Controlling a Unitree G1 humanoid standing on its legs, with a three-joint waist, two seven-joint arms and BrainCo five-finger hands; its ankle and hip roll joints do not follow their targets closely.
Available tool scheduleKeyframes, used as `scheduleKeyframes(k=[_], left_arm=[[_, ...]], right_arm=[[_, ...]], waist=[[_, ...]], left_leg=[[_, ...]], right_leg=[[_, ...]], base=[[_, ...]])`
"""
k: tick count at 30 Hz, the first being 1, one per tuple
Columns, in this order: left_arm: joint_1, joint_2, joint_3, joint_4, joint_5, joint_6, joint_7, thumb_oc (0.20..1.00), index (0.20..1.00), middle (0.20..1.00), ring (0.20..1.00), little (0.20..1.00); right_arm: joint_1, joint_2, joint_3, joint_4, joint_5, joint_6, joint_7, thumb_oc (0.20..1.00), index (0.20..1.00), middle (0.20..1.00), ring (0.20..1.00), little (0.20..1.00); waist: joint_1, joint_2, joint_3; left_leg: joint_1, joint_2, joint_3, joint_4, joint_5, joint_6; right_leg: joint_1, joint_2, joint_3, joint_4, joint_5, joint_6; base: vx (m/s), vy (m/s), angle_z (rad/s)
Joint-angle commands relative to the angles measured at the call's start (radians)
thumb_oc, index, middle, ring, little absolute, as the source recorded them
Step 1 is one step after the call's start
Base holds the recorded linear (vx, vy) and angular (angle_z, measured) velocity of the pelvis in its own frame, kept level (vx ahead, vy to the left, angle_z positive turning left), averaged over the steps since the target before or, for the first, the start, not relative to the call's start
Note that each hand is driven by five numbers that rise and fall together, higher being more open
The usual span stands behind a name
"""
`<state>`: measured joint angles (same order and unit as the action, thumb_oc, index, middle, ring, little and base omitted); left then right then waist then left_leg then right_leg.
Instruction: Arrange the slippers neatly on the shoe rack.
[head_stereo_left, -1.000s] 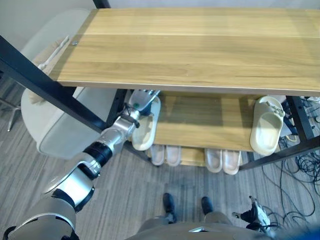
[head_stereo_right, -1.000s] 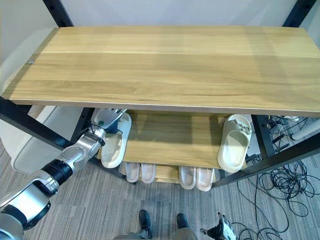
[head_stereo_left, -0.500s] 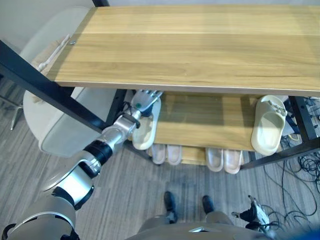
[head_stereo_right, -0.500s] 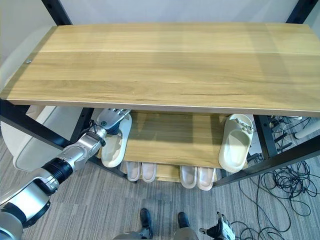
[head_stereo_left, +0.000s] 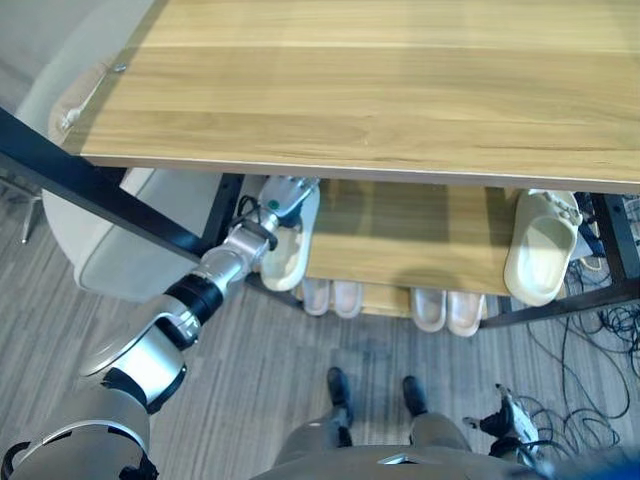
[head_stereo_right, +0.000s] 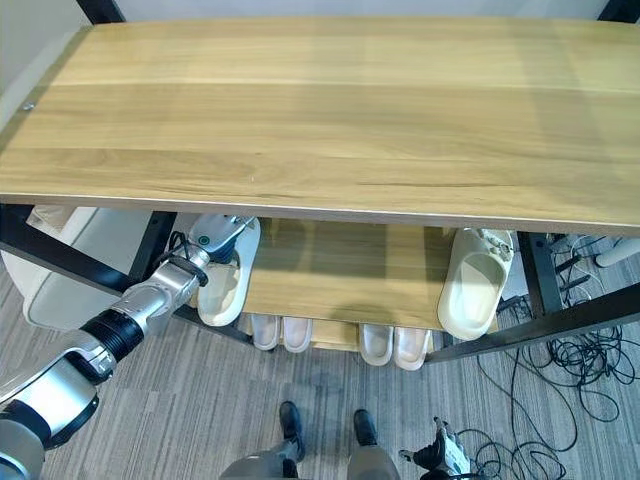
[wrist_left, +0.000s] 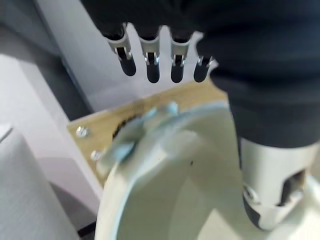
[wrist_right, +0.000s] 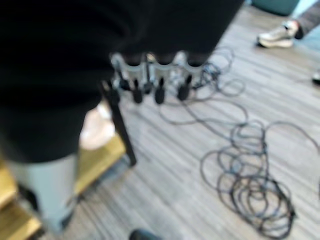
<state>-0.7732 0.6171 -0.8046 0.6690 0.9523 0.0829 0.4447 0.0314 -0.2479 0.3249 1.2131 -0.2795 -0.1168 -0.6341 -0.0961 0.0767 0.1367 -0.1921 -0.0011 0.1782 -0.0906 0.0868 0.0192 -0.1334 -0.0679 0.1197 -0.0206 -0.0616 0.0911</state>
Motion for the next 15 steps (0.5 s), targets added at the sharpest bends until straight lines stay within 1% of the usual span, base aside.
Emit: scheduleKeyframes(k=[1, 4, 7, 11, 15], left_arm=[[-0.114, 0.079, 0.043, 0.123, 0.043, 0.060, 0.036, 1.000, 1.000, 1.000, 1.000, 1.000], [-0.148, 0.060, 0.044, 0.174, 0.038, 0.096, 0.056, 1.000, 1.000, 1.000, 1.000, 1.000], [-0.168, 0.051, 0.042, 0.199, 0.042, 0.113, 0.059, 1.000, 1.000, 1.000, 1.000, 1.000], [-0.204, 0.044, 0.051, 0.254, 0.045, 0.163, 0.079, 1.000, 1.000, 1.000, 1.000, 1.000], [-0.220, 0.035, 0.047, 0.286, 0.051, 0.184, 0.077, 1.000, 1.000, 1.000, 1.000, 1.000]], right_arm=[[-0.020, -0.017, 0.008, -0.031, 0.000, -0.006, -0.031, 1.000, 1.000, 1.000, 1.000, 1.000], [-0.040, -0.023, 0.012, -0.025, 0.001, -0.004, -0.036, 1.000, 1.000, 1.000, 1.000, 1.000], [-0.040, -0.026, 0.013, -0.026, 0.000, -0.006, -0.036, 1.000, 1.000, 1.000, 1.000, 1.000], [-0.034, -0.021, 0.023, -0.022, -0.001, -0.013, -0.032, 1.000, 1.000, 1.000, 1.000, 1.000], [-0.036, -0.022, 0.030, -0.023, -0.001, -0.015, -0.028, 1.000, 1.000, 1.000, 1.000, 1.000]], waist=[[0.015, -0.022, 0.002], [0.013, -0.025, 0.013], [0.013, -0.028, 0.015], [0.011, -0.034, 0.016], [0.009, -0.035, 0.018]], left_leg=[[0.021, -0.004, -0.020, 0.003, -0.114, -0.048], [0.004, -0.002, -0.016, 0.003, -0.110, -0.048], [-0.007, -0.001, -0.015, 0.003, -0.108, -0.048], [-0.018, 0.003, -0.014, 0.003, -0.106, -0.049], [-0.019, 0.003, -0.014, 0.003, -0.108, -0.049]], right_leg=[[-0.063, -0.052, 0.001, 0.035, 0.034, 0.072], [-0.084, -0.051, 0.002, 0.037, 0.041, 0.073], [-0.092, -0.050, 0.003, 0.035, 0.045, 0.074], [-0.105, -0.049, 0.003, 0.034, 0.049, 0.073], [-0.109, -0.048, 0.002, 0.036, 0.049, 0.072]], base=[[0.00, 0.000, 0.00], [-0.04, 0.014, -0.02], [0.00, 0.000, 0.00], [0.00, 0.000, 0.00], [0.00, 0.000, 0.00]])
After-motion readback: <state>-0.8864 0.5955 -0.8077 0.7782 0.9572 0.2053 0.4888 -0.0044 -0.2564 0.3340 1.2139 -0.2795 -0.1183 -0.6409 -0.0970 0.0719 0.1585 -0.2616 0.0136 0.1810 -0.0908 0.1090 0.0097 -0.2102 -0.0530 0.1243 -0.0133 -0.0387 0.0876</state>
